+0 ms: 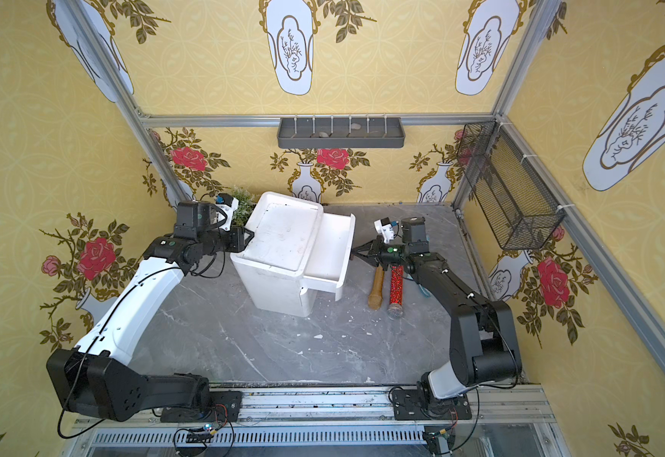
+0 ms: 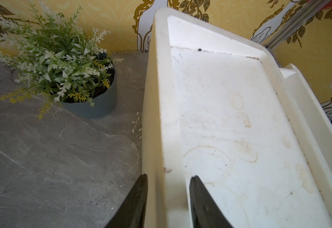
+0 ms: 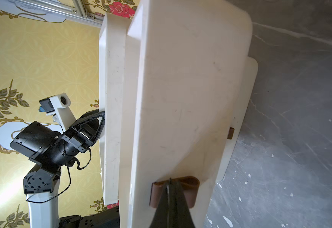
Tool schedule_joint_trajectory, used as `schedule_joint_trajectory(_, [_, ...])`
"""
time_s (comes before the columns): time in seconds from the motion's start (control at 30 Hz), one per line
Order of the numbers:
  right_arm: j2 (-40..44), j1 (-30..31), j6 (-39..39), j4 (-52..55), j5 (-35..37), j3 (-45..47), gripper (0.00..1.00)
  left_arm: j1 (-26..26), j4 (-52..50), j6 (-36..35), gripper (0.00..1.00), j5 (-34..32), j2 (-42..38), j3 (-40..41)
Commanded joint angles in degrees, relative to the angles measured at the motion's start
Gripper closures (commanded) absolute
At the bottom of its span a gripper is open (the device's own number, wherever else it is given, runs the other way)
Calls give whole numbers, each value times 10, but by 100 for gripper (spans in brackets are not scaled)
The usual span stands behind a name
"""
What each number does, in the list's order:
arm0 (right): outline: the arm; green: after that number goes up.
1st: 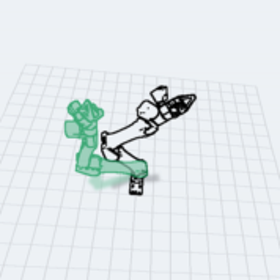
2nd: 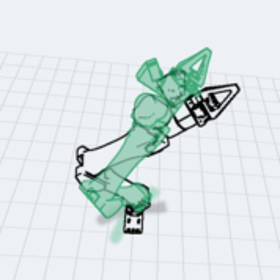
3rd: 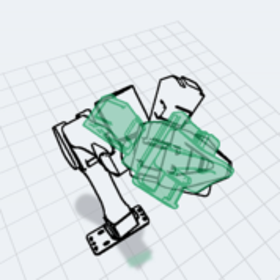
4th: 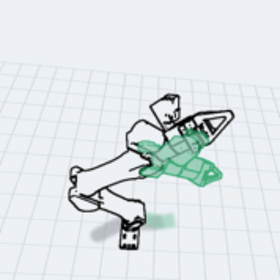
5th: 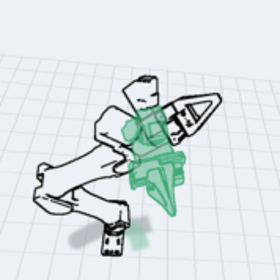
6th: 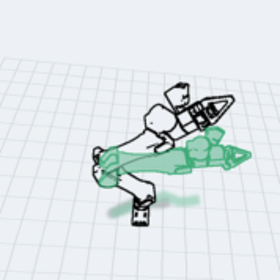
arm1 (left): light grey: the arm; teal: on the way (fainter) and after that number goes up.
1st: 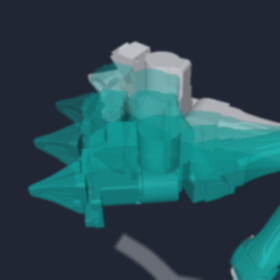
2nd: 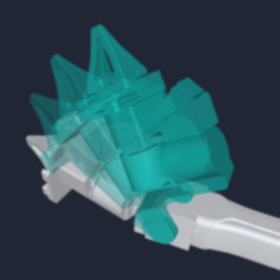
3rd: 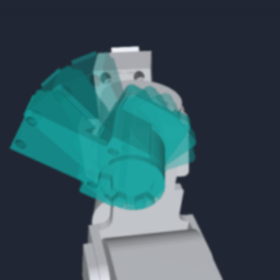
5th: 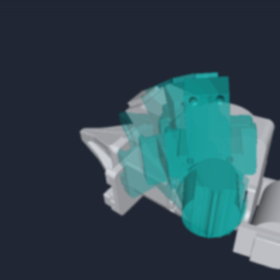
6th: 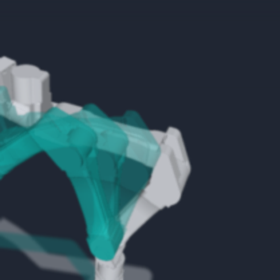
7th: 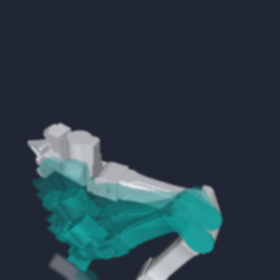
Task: Take the microphone out of the drawer
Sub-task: Close the drawer in the storage box.
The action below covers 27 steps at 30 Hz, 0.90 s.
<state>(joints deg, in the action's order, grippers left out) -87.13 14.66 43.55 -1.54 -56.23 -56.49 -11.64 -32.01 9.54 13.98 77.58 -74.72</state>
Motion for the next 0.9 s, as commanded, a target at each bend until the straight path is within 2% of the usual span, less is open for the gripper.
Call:
schedule_joint_trajectory(0.0, [-10,11,16,-40,-6,-6,100,-1,-20,0,59,8,3,4])
schedule_joint_trajectory(0.87, [-153,101,117,-237,-3,-64,100,-1,-20,0,60,12,4,4])
